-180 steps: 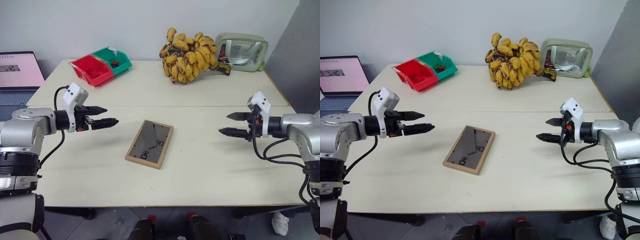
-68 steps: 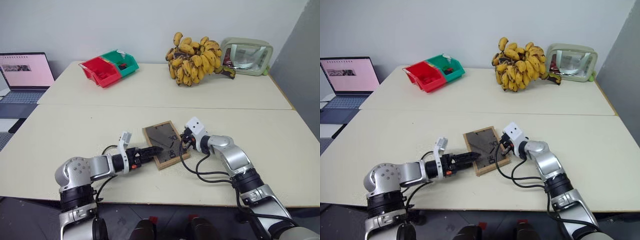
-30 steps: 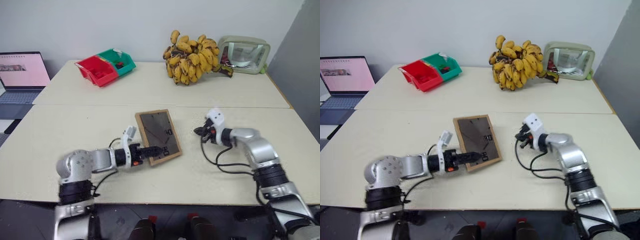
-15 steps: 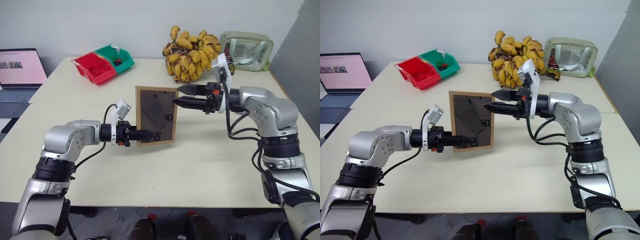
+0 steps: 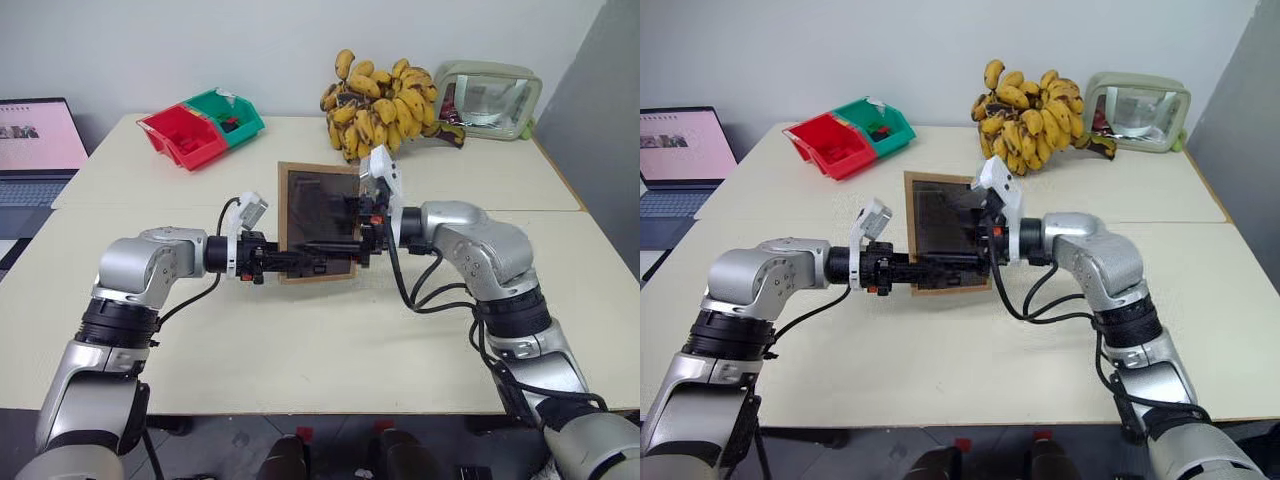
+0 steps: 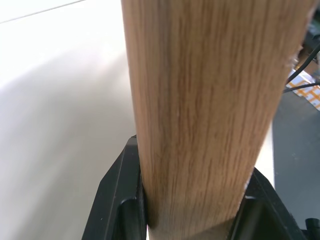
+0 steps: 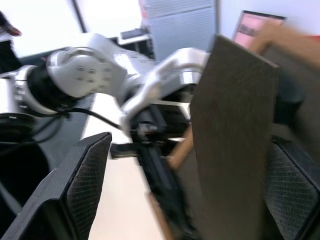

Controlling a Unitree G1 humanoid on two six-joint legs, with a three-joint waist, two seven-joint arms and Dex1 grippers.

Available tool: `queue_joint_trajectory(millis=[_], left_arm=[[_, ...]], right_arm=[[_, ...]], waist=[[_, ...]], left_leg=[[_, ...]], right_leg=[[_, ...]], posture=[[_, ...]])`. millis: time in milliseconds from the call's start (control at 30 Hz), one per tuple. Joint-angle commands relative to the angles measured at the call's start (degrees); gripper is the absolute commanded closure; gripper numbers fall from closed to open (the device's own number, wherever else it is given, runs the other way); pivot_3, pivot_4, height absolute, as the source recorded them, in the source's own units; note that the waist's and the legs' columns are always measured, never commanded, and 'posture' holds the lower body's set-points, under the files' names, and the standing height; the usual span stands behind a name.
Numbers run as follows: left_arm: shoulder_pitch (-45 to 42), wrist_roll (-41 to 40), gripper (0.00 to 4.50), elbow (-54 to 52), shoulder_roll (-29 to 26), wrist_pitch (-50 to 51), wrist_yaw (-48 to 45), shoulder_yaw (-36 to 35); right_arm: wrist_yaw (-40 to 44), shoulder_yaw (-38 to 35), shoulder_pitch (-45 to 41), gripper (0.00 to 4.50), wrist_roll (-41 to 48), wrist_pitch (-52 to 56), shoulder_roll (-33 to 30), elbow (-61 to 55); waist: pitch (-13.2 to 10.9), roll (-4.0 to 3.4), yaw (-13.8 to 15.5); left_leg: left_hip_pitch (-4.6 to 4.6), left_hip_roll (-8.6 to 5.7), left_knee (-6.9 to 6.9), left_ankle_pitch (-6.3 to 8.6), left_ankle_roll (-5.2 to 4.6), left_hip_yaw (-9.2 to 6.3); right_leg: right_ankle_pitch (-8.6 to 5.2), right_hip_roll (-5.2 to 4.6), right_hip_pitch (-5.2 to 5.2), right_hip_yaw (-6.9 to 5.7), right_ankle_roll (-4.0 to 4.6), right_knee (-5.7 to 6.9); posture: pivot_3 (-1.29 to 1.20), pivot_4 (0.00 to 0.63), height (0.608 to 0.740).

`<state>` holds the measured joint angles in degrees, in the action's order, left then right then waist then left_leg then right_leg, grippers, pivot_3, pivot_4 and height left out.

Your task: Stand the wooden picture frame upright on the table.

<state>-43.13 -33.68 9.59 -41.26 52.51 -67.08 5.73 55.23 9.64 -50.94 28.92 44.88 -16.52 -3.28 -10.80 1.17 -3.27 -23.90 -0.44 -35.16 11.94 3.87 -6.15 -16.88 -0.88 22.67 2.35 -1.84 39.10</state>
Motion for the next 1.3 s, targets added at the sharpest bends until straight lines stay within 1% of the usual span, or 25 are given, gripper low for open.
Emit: queue_joint_trajectory(millis=[33, 167, 267, 367, 433, 467, 500, 567, 600, 633, 667, 733, 767, 833, 867, 933, 1033, 1167, 1300], left_arm=[[-1.3, -0.8, 3.21, -0.9, -0.5, 0.1, -1.1, -1.9], [0.0, -2.1, 3.21, -2.1, -0.7, 2.3, -1.9, -2.3], [0.8, -3.1, 3.21, -3.0, -0.7, 4.5, -2.2, -2.6], [1.4, -6.0, 3.21, -3.5, -0.4, 9.4, -1.4, -4.3], [2.0, -8.1, 3.21, -4.1, -0.7, 12.7, -1.2, -5.4], [2.2, -10.3, 3.21, -4.5, -0.8, 16.3, -0.7, -6.7], [2.2, -12.5, 3.21, -4.8, -0.7, 20.1, -0.1, -8.3], [0.1, -17.4, 3.21, -3.0, 0.8, 31.1, 2.5, -13.1], [-0.8, -18.7, 3.21, -2.2, 1.5, 34.6, 3.6, -14.7], [-1.4, -19.4, 3.21, -1.8, 2.1, 37.0, 4.8, -15.9], [-2.7, -21.8, 3.21, 0.7, 2.5, 38.6, 6.4, -16.5], [-4.9, -26.4, 3.21, 4.7, 2.7, 39.8, 9.7, -16.3], [-6.1, -29.2, 3.21, 6.9, 2.8, 40.0, 11.6, -15.7], [-7.2, -34.8, 3.21, 9.0, 2.5, 40.0, 14.9, -13.8], [-7.1, -37.9, 3.21, 8.5, 1.9, 40.0, 16.0, -12.2], [-6.2, -43.0, 3.21, 6.6, 0.8, 40.0, 18.2, -9.7], [-4.2, -48.4, 3.21, 3.4, -0.8, 40.0, 21.1, -6.9], [-3.5, -53.1, 3.21, 3.2, -1.7, 40.0, 24.6, -5.3], [-3.4, -56.0, 3.21, 3.3, -2.1, 40.0, 26.5, -4.4]], right_arm=[[1.3, -1.7, 1.1, 0.1, 4.7, 3.9, -2.0, -5.6], [3.3, -4.9, 2.5, 0.1, 8.6, 8.3, -8.6, -8.6], [3.8, -6.1, 3.8, 0.1, 8.0, 7.6, -13.4, -8.8], [5.7, -7.7, 6.3, 0.1, 5.7, 4.2, -20.4, -8.9], [7.7, -8.0, 8.4, 0.1, 3.6, -0.3, -24.3, -9.1], [8.9, -8.2, 10.5, 0.1, 0.2, -7.6, -26.3, -8.3], [9.4, -7.8, 12.8, 0.1, -5.2, -19.0, -27.7, -6.5], [2.5, -5.5, 16.7, 0.1, -23.2, -58.5, -29.6, 4.5], [-0.7, -4.7, 17.1, 0.1, -29.0, -71.9, -29.9, 9.5], [-2.8, -4.2, 16.8, 0.1, -32.4, -80.4, -29.8, 13.5], [-6.7, -4.4, 15.7, 0.1, -36.0, -89.6, -29.2, 19.1], [-16.6, -5.5, 12.8, 0.1, -45.5, -106.6, -27.7, 28.8], [-22.6, -6.3, 10.8, 0.1, -51.2, -112.3, -26.5, 32.3], [-32.8, -6.8, 6.9, 0.1, -61.2, -118.1, -24.5, 36.7], [-38.0, -6.7, 5.0, 0.1, -65.4, -118.9, -23.4, 38.0], [-46.3, -5.5, 1.9, 0.1, -71.8, -118.8, -22.2, 40.8], [-57.6, -2.3, -2.6, 0.1, -80.4, -118.4, -21.7, 43.7], [-70.2, 3.3, -6.3, 0.1, -89.3, -119.8, -22.1, 44.0], [-78.6, 9.1, -8.7, 0.1, -95.5, -120.2, -22.4, 42.9]], waist=[[0.0, 0.0, 0.0], [0.0, 0.0, 0.0], [0.0, 0.0, 0.0], [0.0, 0.0, 0.1], [0.0, 0.0, 0.1], [0.0, 0.0, 0.1], [0.0, 0.01, 0.1], [0.0, 0.04, 0.1], [0.0, 0.04, 0.0], [0.0, 0.03, 0.0], [0.0, 0.03, -0.1], [0.0, 0.04, -0.5], [0.0, 0.04, -0.7], [0.0, 0.04, -1.1], [0.0, 0.04, -1.3], [0.0, 0.04, -1.6], [0.0, 0.04, -1.5], [0.0, 0.03, -1.5], [0.0, 0.04, -1.4]], left_leg=[[-0.01, 0.0, -0.01, 0.0, 0.0, -0.01], [-0.01, -0.01, -0.02, 0.0, -0.01, -0.01], [-0.01, -0.04, -0.03, 0.0, -0.02, 0.01], [-0.02, -0.04, -0.04, 0.01, -0.03, -0.01], [-0.02, -0.06, -0.05, 0.01, -0.03, 0.01], [-0.03, -0.06, -0.06, 0.01, -0.04, 0.01], [-0.02, -0.06, -0.05, 0.01, -0.04, 0.02], [-0.01, -0.02, -0.07, 0.02, -0.04, 0.02], [0.0, -0.04, -0.11, 0.02, -0.04, 0.04], [0.01, -0.05, -0.16, 0.02, -0.04, 0.05], [0.01, -0.07, -0.23, 0.01, -0.04, 0.1], [0.04, -0.04, -0.38, 0.01, -0.02, 0.12], [0.04, -0.02, -0.54, -0.01, 0.02, 0.12], [0.07, -0.02, -0.63, -0.1, 0.16, 0.13], [0.09, -0.01, -0.69, -0.11, 0.19, 0.11], [0.11, 0.0, -0.74, -0.18, 0.3, 0.1], [0.12, -0.02, -0.74, -0.23, 0.4, 0.06], [0.12, -0.05, -0.74, -0.24, 0.41, 0.04], [0.12, -0.09, -0.76, -0.24, 0.41, 0.05]], right_leg=[[0.0, 0.0, 0.0, 0.0, 0.0, 0.0], [0.0, 0.01, 0.0, -0.01, 0.0, 0.0], [0.0, 0.0, -0.01, 0.0, 0.0, -0.01], [0.0, 0.01, -0.03, -0.03, 0.0, -0.01], [0.0, 0.05, -0.03, -0.02, -0.01, -0.01], [-0.01, 0.05, -0.03, -0.01, -0.01, -0.02], [-0.01, 0.07, -0.03, 0.0, -0.02, -0.02], [-0.02, 0.13, -0.06, -0.02, -0.03, -0.02], [-0.03, 0.16, -0.07, -0.02, -0.05, -0.02], [-0.04, 0.16, -0.08, -0.02, -0.08, -0.01], [-0.05, 0.17, -0.08, 0.01, -0.13, 0.02], [-0.02, 0.21, -0.1, 0.05, -0.07, 0.13], [-0.01, 0.22, -0.08, 0.08, -0.06, 0.3], [-0.01, 0.21, -0.02, 0.16, -0.05, 0.57], [-0.01, 0.22, -0.02, 0.17, -0.05, 0.66], [-0.02, 0.22, 0.01, 0.2, -0.03, 0.81], [-0.02, 0.22, 0.03, 0.22, 0.0, 0.88], [-0.04, 0.22, 0.03, 0.23, 0.04, 0.89], [-0.04, 0.19, 0.02, 0.24, 0.04, 0.89]], posture=[[0.0, 0.15, 0.74], [0.0, 0.15, 0.74], [0.0, 0.15, 0.74], [0.0, 0.15, 0.74], [0.0, 0.15, 0.74], [0.0, 0.15, 0.74], [0.0, 0.15, 0.74], [0.0, 0.15, 0.74], [0.0, 0.15, 0.74], [0.0, 0.15, 0.74], [0.0, 0.15, 0.74], [0.0, 0.15, 0.74], [0.0, 0.15, 0.74], [0.0, 0.15, 0.74], [0.0, 0.15, 0.74], [0.0, 0.15, 0.74], [0.0, 0.15, 0.74], [0.0, 0.15, 0.74], [0.0, 0.15, 0.74]])
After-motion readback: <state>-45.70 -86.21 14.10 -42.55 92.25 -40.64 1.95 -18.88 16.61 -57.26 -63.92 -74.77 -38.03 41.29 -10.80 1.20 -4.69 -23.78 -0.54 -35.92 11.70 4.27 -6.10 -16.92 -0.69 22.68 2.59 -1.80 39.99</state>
